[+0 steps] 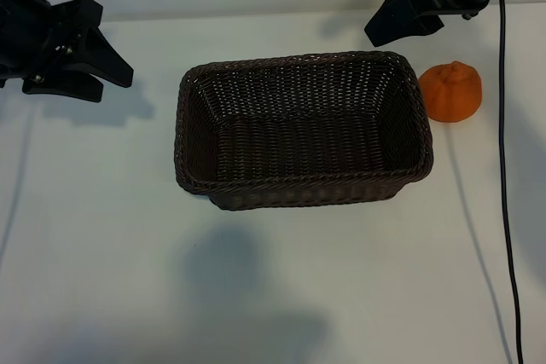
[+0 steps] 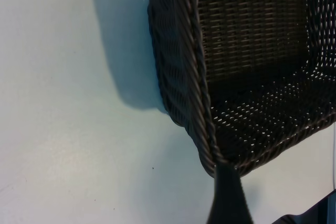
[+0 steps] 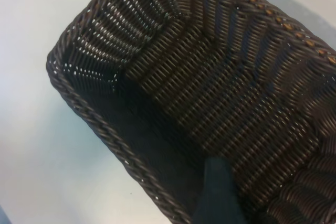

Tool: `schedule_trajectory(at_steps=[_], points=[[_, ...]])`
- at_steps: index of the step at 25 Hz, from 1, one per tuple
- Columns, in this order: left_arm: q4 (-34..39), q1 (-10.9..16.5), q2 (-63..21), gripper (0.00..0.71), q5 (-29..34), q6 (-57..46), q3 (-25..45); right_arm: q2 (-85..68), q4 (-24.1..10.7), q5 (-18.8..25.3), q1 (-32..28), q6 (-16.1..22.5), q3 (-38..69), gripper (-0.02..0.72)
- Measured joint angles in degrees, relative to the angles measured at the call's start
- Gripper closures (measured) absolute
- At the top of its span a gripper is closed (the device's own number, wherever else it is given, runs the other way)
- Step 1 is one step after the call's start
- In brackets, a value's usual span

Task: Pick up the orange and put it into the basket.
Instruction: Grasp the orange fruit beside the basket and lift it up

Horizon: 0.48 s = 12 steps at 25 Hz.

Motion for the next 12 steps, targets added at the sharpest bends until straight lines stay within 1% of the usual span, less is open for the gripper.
schedule_trajectory(at_steps=[4, 8, 12], points=[[0.0, 0.0, 0.0, 0.193, 0.0, 0.0, 0.0, 0.0, 1.2, -0.5, 0.0, 0.0, 0.0, 0.199], [-0.1, 0.0, 0.0, 0.193, 0.0, 0.0, 0.0, 0.0, 1.1, -0.3, 0.0, 0.0, 0.0, 0.199], [0.0, 0.0, 0.0, 0.193, 0.0, 0.0, 0.0, 0.0, 1.1, -0.1, 0.0, 3.1, 0.0, 0.199]])
